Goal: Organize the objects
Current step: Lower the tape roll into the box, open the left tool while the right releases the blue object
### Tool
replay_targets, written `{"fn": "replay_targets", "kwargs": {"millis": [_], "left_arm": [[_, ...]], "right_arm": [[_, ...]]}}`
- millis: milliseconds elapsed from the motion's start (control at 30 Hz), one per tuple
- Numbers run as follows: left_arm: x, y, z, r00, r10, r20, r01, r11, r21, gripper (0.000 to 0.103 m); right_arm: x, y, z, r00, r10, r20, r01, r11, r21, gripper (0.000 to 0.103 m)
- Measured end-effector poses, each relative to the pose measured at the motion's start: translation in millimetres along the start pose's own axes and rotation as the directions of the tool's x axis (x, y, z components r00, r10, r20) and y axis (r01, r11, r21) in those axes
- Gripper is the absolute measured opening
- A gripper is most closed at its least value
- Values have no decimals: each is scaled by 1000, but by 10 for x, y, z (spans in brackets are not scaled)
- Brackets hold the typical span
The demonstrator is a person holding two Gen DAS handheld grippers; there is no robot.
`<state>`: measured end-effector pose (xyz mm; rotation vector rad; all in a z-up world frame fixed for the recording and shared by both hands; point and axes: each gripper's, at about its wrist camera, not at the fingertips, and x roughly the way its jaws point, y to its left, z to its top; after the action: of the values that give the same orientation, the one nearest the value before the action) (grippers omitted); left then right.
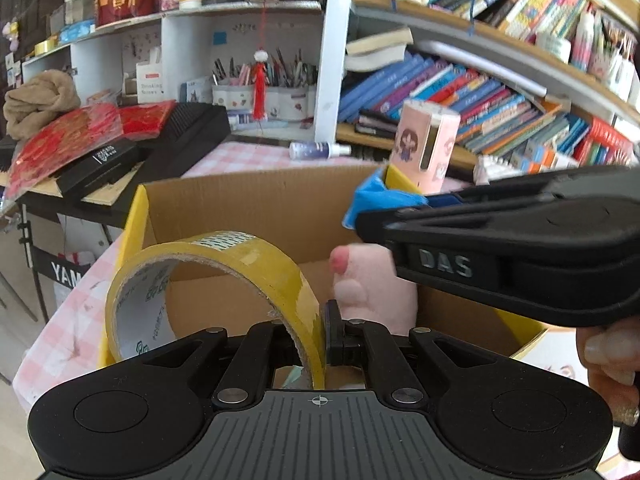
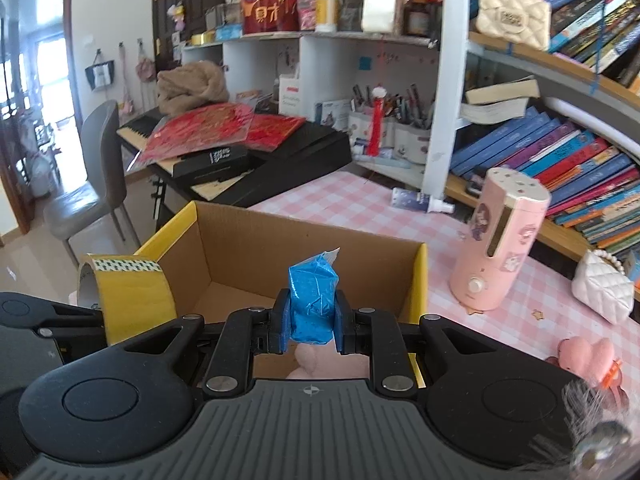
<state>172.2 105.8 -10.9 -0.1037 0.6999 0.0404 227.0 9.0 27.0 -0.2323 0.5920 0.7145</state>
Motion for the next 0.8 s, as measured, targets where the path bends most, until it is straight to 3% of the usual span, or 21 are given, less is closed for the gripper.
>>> {"fn": "replay_targets", "kwargs": {"millis": [333,733,800], "left_arm": [[153,14,-57,998,35,-48,-35,999,-6,7],[189,47,-100,996,65,-63,-67,997,-24,17],[184,47,-100,995,70,-64,-72,997,-26,24]], "right_arm": [[288,0,-13,996,37,-85,-40,999,-27,19],[491,5,-98,977,63,-204,-71,997,-36,19],[515,8,-116,973,66,-220,-76,996,-37,19]]}}
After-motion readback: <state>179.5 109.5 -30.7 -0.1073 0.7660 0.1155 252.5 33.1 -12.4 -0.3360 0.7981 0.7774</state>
